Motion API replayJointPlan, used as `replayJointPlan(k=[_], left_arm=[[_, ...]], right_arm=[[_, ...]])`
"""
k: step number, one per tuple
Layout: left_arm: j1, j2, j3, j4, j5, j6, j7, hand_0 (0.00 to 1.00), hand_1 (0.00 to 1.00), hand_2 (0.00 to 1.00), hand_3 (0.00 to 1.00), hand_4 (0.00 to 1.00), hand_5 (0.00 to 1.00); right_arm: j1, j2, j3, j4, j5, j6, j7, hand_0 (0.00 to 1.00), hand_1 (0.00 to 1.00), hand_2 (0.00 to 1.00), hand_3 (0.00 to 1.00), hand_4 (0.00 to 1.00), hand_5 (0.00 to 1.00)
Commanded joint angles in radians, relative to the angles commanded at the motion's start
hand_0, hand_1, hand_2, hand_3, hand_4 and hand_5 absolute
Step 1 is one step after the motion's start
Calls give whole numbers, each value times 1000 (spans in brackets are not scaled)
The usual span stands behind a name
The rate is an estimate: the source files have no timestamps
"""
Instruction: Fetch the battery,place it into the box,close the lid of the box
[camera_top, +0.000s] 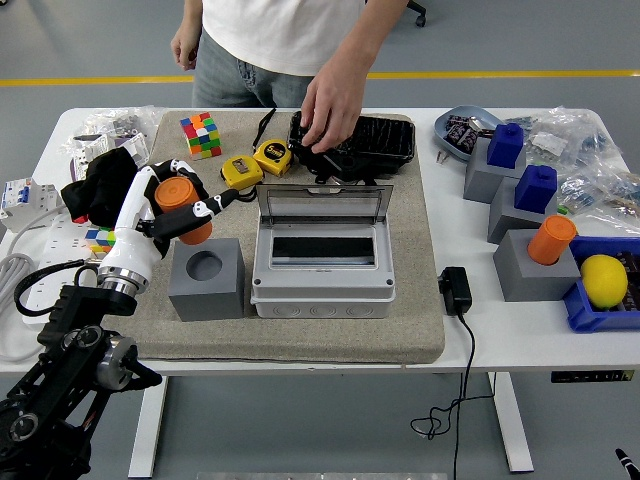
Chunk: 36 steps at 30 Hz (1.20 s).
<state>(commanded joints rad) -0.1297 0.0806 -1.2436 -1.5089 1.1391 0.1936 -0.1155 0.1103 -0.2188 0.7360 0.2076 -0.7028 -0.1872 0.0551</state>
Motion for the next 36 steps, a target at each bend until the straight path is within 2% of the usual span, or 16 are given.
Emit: replayJointPlan(k=[4,6,9,11,15,18,22,29,36], left_arm=[[-23,40,95,-101,94,13,21,22,2,2,2,968,271],[-43,57,158,-140,146,10,27,27,2,2,2,934,288],[-75,66,242,-161,206,9,31,27,2,2,2,934,288],[-104,67,297,-155,219,9,30,28,2,2,2,909,300],[-163,65,393,-113,228,19,15,28,2,2,2,909,300],[-206,58,452,-57,236,33,-13,28,2,2,2,892,314],[-237,56,482,1,237,55,-50,28,2,2,2,892,314],[-287,52,535,96,263,51,-58,26,2,2,2,888,330],[-338,29,618,213,253,62,-67,30,2,2,2,882,340]], right_arm=[[1,-1,-3,-2,2,-1,0,801,761,748,741,998,998],[3,-2,-4,-1,2,-1,-1,801,762,748,740,998,998],[5,-2,-4,0,1,-1,-2,801,762,748,740,998,998],[7,-3,-7,-1,2,0,-2,801,761,748,739,998,998],[8,-3,-12,0,4,0,-3,801,761,748,739,998,998],[9,-4,-16,-1,5,0,-4,801,761,748,740,998,998],[10,-5,-17,1,4,0,-5,801,761,748,740,998,998],[10,-6,-24,-3,10,-3,-6,800,761,748,740,998,998],[15,-7,-24,0,7,0,-7,800,761,747,739,998,998]])
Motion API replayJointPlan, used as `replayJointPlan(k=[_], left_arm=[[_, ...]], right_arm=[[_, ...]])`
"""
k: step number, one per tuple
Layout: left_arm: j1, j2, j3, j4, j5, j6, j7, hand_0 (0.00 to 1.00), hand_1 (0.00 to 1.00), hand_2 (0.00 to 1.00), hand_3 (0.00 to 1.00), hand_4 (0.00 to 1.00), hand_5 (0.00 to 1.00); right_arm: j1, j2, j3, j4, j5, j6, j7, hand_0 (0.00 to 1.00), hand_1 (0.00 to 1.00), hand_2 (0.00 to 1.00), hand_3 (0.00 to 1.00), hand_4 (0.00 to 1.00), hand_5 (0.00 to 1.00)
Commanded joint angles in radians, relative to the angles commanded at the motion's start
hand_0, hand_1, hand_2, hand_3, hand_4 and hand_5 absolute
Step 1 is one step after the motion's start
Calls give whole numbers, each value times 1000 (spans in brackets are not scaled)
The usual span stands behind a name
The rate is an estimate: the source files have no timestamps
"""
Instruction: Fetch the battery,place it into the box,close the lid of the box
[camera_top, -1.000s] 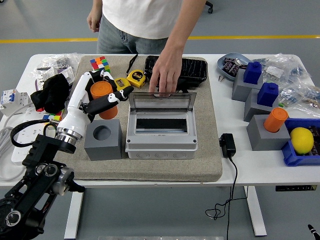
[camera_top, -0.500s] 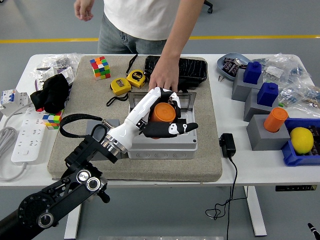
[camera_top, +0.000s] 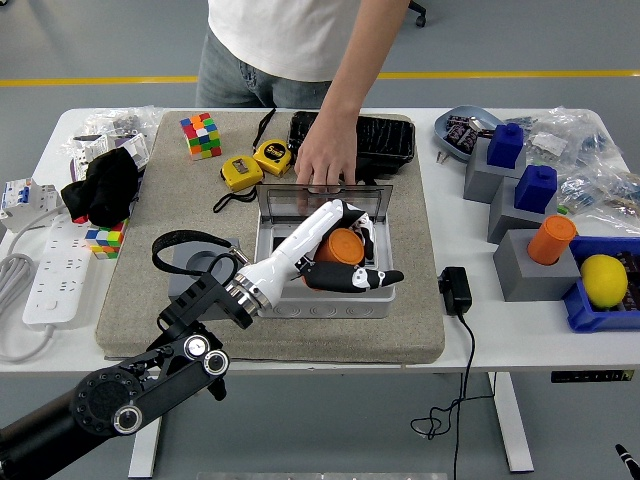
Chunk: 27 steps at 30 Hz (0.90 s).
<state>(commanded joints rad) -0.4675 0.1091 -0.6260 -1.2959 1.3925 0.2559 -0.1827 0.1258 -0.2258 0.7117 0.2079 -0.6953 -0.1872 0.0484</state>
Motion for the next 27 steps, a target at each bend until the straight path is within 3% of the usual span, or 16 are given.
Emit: replayJointPlan(k=[16,27], left_arm=[[-93,-49,-17,160,17,28,-23,30,2,2,2,875,357],[-131,-80,-4,276,55,50,-34,32,2,2,2,875,374]], right_arm=[[1,-2,-13,-2,6,-2,0,800,761,746,739,998,998],[4,-3,-19,-1,9,0,0,799,760,747,739,998,998]])
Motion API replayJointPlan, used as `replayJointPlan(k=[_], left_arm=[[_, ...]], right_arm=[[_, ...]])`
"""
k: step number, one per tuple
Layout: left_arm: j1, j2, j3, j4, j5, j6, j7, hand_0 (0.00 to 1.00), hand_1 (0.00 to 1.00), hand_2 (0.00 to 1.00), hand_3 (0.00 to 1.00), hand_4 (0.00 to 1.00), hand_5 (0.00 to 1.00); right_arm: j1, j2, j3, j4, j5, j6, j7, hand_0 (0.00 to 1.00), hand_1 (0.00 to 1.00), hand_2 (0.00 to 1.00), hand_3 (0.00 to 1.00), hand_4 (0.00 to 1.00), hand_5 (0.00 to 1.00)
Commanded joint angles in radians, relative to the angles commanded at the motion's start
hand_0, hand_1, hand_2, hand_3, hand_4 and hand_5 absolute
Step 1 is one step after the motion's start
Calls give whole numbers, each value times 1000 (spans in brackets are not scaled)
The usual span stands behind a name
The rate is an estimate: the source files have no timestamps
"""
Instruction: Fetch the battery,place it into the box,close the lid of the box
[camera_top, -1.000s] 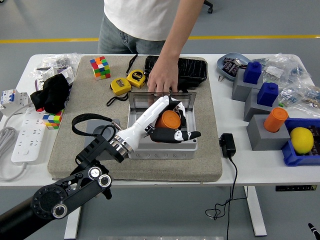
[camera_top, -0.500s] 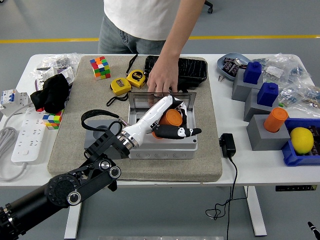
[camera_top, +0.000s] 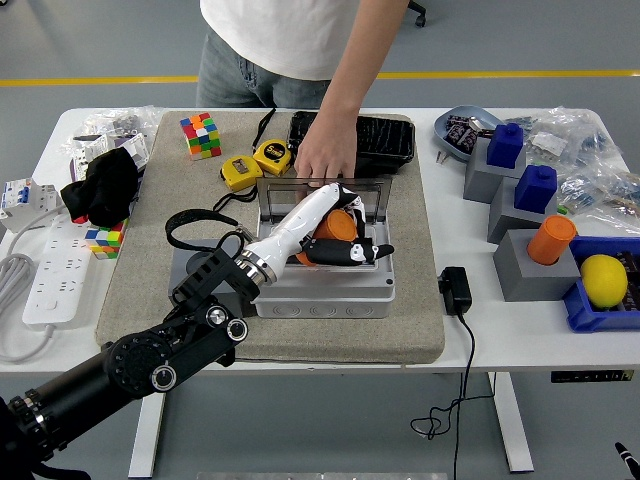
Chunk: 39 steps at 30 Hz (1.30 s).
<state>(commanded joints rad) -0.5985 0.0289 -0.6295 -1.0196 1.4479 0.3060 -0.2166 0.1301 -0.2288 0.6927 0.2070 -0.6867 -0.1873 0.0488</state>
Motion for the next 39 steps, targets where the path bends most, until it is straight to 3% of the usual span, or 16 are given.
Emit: replayJointPlan(k=[10,28,32,33,38,39], left_arm=[[-20,-18,9,77,86,35,-12,35,2,2,2,885,379],[-17,-6,31,54,377,98,-44,49,2,2,5,906,403],[-17,-8,32,61,384,100,-47,49,2,2,5,906,403],[-17,-9,32,64,382,99,-47,52,2,2,11,942,455],[-17,-8,23,73,364,93,-51,52,2,2,11,942,455],[-17,-8,20,74,364,91,-53,66,2,16,23,998,669]], right_arm=[[0,-3,-4,0,2,1,0,799,760,746,739,998,998],[-1,-1,1,0,1,4,-3,799,758,746,740,998,998],[-2,-1,2,0,1,5,-4,799,758,746,740,998,998],[-2,-1,2,1,1,6,-5,799,758,746,739,998,998],[-2,-1,1,0,0,6,-6,799,758,746,739,998,998],[-2,-1,1,0,0,6,-6,798,753,744,739,998,998]])
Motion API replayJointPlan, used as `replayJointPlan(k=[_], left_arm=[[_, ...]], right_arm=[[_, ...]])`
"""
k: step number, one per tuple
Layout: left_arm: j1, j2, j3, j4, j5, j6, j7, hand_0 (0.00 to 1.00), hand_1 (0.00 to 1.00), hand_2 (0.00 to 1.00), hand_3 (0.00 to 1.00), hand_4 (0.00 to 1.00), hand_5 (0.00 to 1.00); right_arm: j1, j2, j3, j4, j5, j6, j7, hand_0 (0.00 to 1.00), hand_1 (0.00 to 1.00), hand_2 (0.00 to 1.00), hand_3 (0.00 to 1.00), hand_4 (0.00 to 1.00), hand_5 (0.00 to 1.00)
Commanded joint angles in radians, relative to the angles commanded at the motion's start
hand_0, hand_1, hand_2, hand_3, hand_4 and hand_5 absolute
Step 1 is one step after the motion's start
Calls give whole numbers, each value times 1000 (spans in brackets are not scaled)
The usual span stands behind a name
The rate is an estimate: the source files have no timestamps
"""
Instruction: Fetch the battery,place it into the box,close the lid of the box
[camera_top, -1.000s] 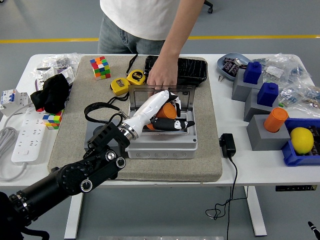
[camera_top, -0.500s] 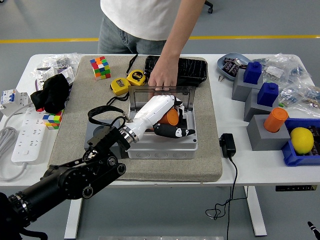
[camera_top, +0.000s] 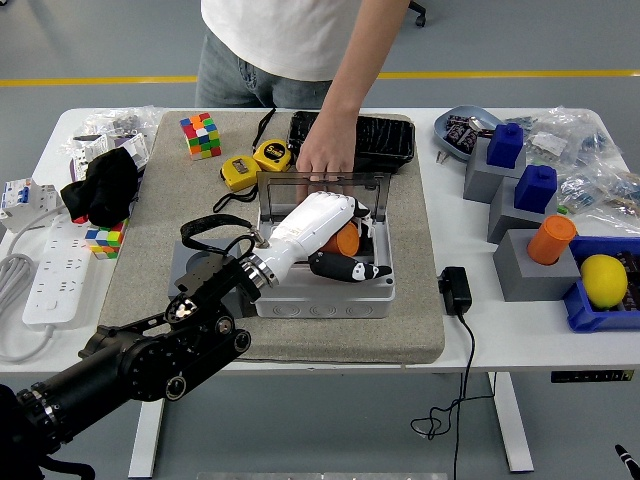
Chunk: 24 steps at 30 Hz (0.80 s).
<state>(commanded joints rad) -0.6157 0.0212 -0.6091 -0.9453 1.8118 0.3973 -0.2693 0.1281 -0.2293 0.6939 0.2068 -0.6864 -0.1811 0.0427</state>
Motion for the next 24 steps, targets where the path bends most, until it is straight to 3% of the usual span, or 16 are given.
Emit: replayJointPlan(k=[5,6,11,12,17,18,24], left_arm=[[1,2,-13,3,-14,-34,-9,66,2,16,23,998,669],[1,2,-15,3,-16,-42,-10,228,224,240,267,998,896],[1,6,-18,10,-14,-85,-8,228,224,240,267,998,896],[1,7,-20,9,-11,-90,-7,890,809,718,665,998,959],[0,9,-32,5,9,-96,2,890,809,718,665,998,959],[1,10,-35,3,14,-93,5,998,998,929,765,998,984],[11,25,-45,-54,62,-84,33,998,998,944,739,998,987]], right_arm=[[0,-1,2,0,-1,1,0,798,753,744,739,998,998],[0,-1,2,1,-1,1,0,798,751,742,738,998,998],[1,0,3,2,-1,2,-1,798,751,742,738,998,998],[1,0,3,2,-1,2,-2,798,744,742,739,998,998],[0,0,1,1,0,2,-1,798,744,742,739,998,998],[0,0,1,1,1,1,-1,795,743,741,738,998,998],[1,-1,2,1,0,1,-1,797,736,741,739,998,998]])
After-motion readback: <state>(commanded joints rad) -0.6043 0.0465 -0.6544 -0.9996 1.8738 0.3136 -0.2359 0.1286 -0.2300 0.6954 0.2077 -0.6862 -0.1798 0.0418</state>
